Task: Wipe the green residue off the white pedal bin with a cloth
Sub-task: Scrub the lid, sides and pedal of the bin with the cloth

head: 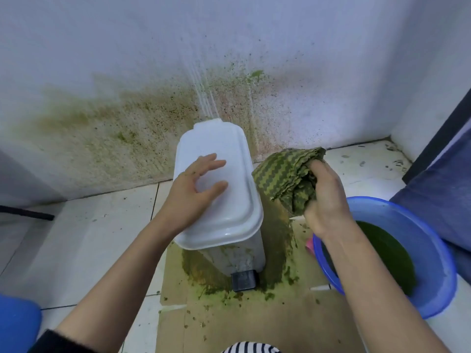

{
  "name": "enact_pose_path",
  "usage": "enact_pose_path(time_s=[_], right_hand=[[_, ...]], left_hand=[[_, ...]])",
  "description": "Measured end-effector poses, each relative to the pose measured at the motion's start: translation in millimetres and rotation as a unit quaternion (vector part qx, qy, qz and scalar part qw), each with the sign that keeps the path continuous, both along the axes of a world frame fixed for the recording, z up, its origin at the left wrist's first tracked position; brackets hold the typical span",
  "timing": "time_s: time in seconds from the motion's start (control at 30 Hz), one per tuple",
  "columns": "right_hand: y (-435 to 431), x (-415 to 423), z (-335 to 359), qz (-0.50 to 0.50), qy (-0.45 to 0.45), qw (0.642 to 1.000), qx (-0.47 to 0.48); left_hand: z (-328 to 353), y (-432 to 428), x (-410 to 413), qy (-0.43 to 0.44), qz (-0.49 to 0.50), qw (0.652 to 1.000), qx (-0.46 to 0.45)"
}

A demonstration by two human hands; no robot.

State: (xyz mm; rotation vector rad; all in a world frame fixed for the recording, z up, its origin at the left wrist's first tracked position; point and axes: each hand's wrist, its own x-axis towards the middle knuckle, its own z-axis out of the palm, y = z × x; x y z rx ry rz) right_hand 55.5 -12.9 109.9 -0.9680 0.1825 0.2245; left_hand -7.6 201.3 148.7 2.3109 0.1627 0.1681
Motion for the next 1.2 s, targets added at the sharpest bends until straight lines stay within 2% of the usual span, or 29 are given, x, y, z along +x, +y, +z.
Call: enact_pose_path(time_s=[0.07, 0.13, 0.2, 0.3, 0.37, 0.47, 0.53, 0.63, 0.77, 0.9, 0.97, 1.07, 1.2], right_hand=[[10, 2, 27, 0.051, -0.009, 0.998, -0.022], [22, 3, 48, 0.1, -0.024, 0.993, -0.051], [33, 2, 64, 0.137, -0.036, 0.987, -0.075], [45, -1, 75, 0.207, -0.012, 0.976, -0.066], [48, -4, 75, 0.252, 0.018, 0.967, -0.038], [53, -9, 70, 0.271, 0.046, 0.962, 0.011], [57, -12, 66, 0.276, 0.048, 0.96, 0.019], [62, -12, 59, 0.284, 0.021, 0.959, 0.001], [62, -10, 55, 0.307, -0.028, 0.951, -0.033], [61, -8, 69, 0.336, -0.096, 0.931, -0.108], [61, -3, 79, 0.324, -0.127, 0.924, -0.157], [66, 12, 85, 0.253, -0.161, 0.928, -0.221], [70, 37, 100, 0.174, -0.216, 0.932, -0.233]], left_hand=[[17, -9, -8, 0.007, -0.086, 0.996, 0.001], [30, -19, -10, -0.026, -0.113, 0.993, -0.026], [37, -23, -9, -0.071, -0.065, 0.989, -0.111], [41, -18, -8, -0.098, 0.073, 0.956, -0.268], [40, -9, -11, -0.07, 0.101, 0.948, -0.294], [32, 7, -22, 0.021, -0.01, 0.955, -0.297], [23, 15, -27, 0.053, -0.042, 0.957, -0.281], [14, 20, -25, 0.008, 0.018, 0.955, -0.296], [18, 16, -20, -0.014, 0.097, 0.899, -0.426], [33, 16, -9, -0.044, 0.129, 0.885, -0.446], [44, 18, -3, -0.053, 0.118, 0.883, -0.451], [59, 24, 5, -0.062, 0.105, 0.888, -0.443], [80, 39, 20, -0.106, 0.103, 0.909, -0.389]])
